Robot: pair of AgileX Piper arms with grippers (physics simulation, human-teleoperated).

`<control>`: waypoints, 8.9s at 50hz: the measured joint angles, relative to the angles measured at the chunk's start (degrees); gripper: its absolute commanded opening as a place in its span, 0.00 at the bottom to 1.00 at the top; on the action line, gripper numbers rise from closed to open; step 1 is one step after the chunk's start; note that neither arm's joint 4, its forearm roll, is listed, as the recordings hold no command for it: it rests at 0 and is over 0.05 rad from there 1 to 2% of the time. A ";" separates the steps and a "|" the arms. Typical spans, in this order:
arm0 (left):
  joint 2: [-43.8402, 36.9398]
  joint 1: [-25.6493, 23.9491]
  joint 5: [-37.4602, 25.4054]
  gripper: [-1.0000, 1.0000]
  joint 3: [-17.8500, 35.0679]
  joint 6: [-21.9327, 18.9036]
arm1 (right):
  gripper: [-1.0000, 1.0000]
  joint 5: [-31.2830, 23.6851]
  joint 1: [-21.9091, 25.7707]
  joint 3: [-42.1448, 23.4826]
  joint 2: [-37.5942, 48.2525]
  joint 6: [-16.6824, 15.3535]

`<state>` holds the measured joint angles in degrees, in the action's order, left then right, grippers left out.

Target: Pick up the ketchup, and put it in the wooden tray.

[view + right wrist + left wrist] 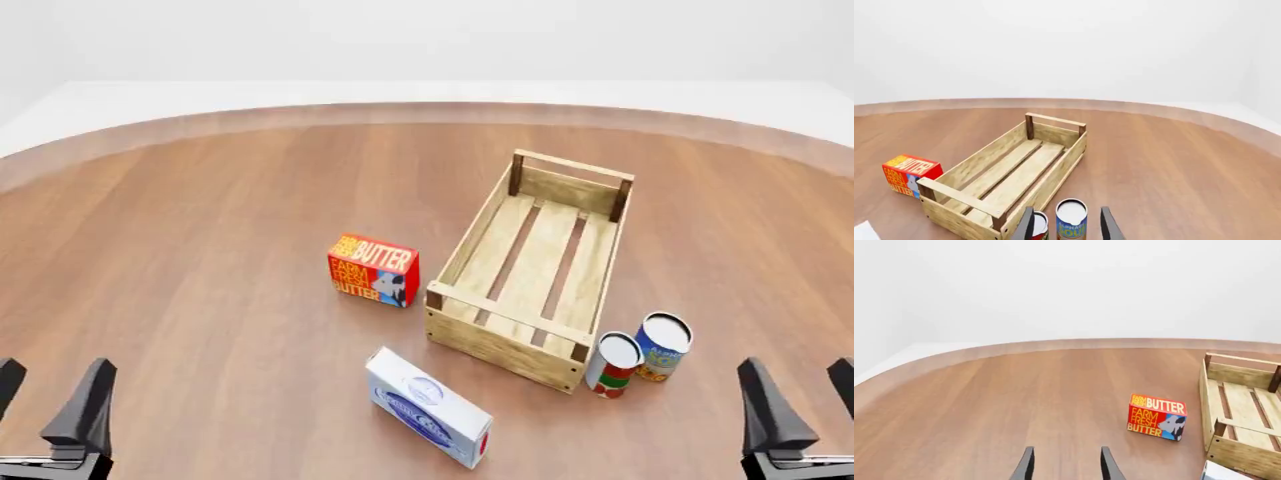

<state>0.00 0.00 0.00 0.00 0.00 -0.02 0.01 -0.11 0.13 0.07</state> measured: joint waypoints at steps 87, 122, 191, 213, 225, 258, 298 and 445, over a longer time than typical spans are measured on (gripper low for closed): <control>0.00 0.00 0.00 1.00 0.00 0.00 | 1.00 5.73 39.35 -23.32 52.11 -1.60; 0.00 0.00 0.00 1.00 0.00 0.00 | 1.00 9.51 60.11 -38.45 75.65 0.18; 0.00 0.00 0.00 1.00 0.00 0.00 | 1.00 8.65 80.02 -61.31 102.07 -2.94; 0.00 0.00 0.00 1.00 0.00 0.00 | 1.00 8.63 81.61 -67.09 111.45 -6.56; 0.00 0.00 0.00 1.00 0.00 0.00 | 1.00 9.31 81.36 -68.17 114.11 -7.52; 0.00 0.00 0.00 1.00 0.00 0.00 | 1.00 11.05 80.86 -72.16 121.03 -8.91; 0.00 0.00 0.00 1.00 0.00 0.00 | 0.00 11.49 81.71 -68.64 118.93 -9.35; 0.00 0.00 0.00 1.00 0.00 0.00 | 0.00 3.58 17.68 -56.43 94.55 -15.12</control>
<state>0.00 0.00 0.00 0.00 0.00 3.56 17.69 -56.53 94.68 -15.05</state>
